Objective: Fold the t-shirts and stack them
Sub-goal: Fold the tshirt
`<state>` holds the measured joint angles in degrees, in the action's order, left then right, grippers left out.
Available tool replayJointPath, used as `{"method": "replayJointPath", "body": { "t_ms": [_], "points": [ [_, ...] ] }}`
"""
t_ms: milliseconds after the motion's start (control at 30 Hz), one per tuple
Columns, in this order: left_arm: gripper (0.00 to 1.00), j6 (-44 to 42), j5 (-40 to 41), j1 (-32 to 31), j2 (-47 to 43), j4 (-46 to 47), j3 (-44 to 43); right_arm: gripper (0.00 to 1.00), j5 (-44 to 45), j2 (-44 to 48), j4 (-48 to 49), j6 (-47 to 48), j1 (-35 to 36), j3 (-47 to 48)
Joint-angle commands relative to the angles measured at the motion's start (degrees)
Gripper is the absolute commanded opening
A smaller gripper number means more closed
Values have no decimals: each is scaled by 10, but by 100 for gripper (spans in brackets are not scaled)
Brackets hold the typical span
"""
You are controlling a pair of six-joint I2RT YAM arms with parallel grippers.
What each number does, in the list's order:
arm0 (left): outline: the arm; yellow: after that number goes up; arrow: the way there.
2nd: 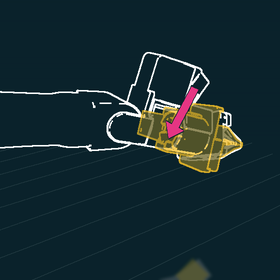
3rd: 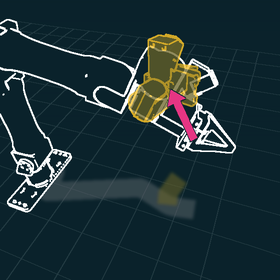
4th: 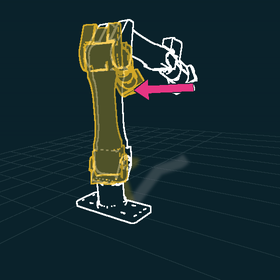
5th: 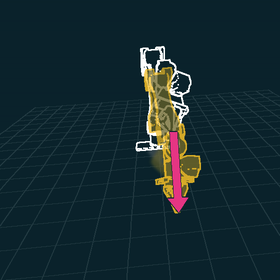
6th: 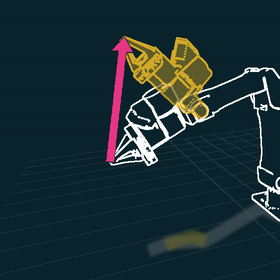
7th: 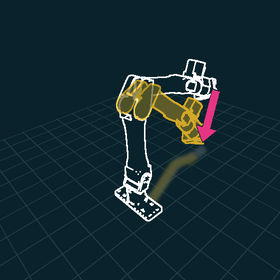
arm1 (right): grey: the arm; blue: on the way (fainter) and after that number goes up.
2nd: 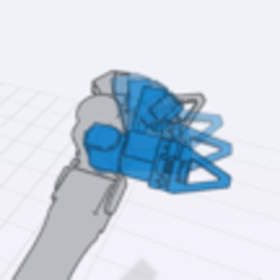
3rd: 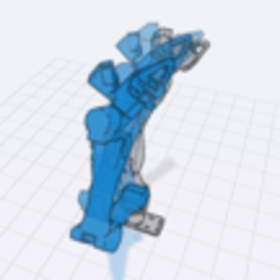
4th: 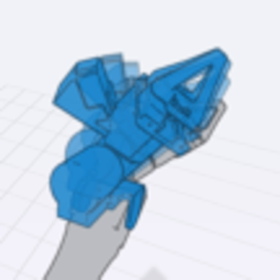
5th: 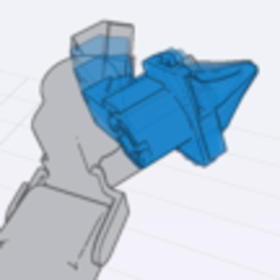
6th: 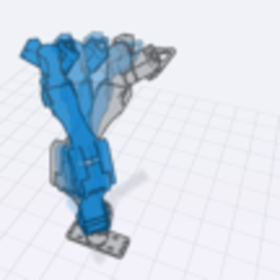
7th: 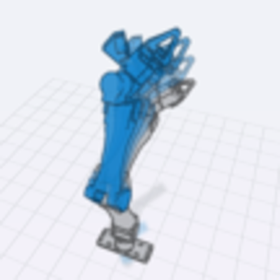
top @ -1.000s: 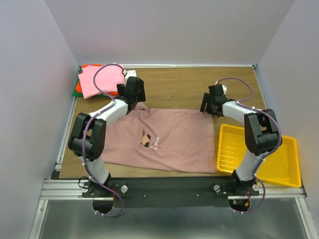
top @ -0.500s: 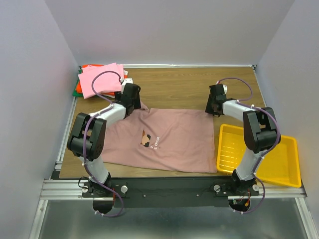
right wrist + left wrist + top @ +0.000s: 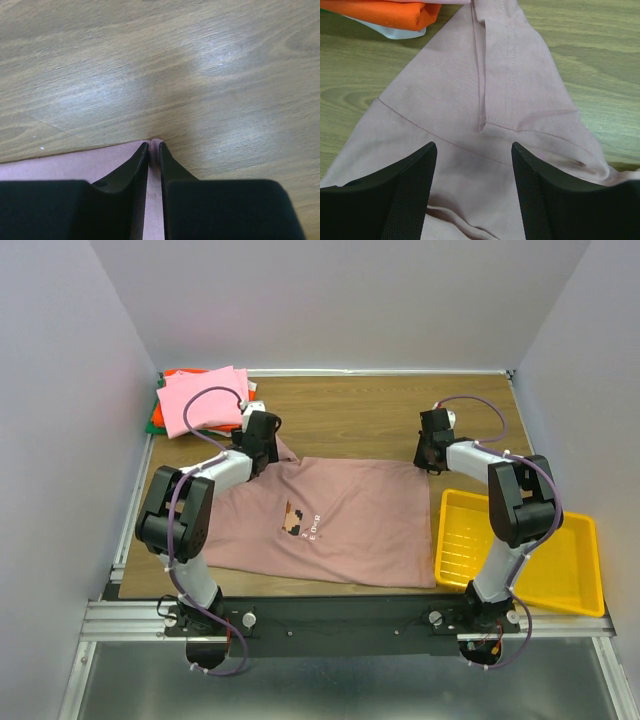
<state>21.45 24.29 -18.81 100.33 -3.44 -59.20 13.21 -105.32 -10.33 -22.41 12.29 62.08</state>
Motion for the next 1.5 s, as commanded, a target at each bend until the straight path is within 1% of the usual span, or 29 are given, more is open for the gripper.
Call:
{"method": "replayJointPath", "body": {
  "t_ms": [0, 200, 300, 433, 467, 600, 633, 700, 900, 933, 1033, 1067, 1100, 1233, 1467],
  "points": [
    [68, 0, 6, 4, 20, 25, -19, 20, -5, -16, -27, 7, -3, -6],
    [64, -9, -6, 8, 54, 23, -56, 20, -7, -16, -29, 11, -3, -5],
    [58, -6, -8, 11, 65, 17, -65, 19, -7, -15, -29, 11, -3, -5],
    [55, -4, -15, 11, 68, 16, -61, 19, -8, -15, -29, 12, -3, -2],
    [52, -1, -16, 11, 67, 17, -56, 19, -9, -15, -30, 12, -3, -2],
    [52, 3, -31, 11, 74, 19, -50, 19, -13, -15, -30, 12, -3, 0],
    [49, 3, -33, 11, 79, 19, -50, 19, -13, -14, -31, 12, -3, -1],
    [46, 3, -39, 11, 80, 19, -51, 19, -13, -13, -31, 12, -3, -1],
    [45, 5, -44, 11, 77, 15, -47, 20, -16, -10, -31, 12, -3, -2],
    [37, 5, -44, 11, 77, 15, -46, 19, -17, -10, -31, 11, -3, -1],
    [21, 7, -50, 11, 76, 14, -43, 19, -20, -11, -31, 11, -3, -1],
    [7, 6, -51, 11, 77, 14, -43, 19, -20, -12, -31, 12, -3, -1],
    [1, 6, -53, 11, 77, 14, -43, 19, -21, -12, -31, 12, -3, -1],
    [0, 10, -59, 10, 65, 12, -40, 18, -21, -11, -31, 12, -3, 0],
    [0, 28, -55, -11, 1, 7, -30, 18, -24, -11, -32, 12, -3, 0]
  ]
}}
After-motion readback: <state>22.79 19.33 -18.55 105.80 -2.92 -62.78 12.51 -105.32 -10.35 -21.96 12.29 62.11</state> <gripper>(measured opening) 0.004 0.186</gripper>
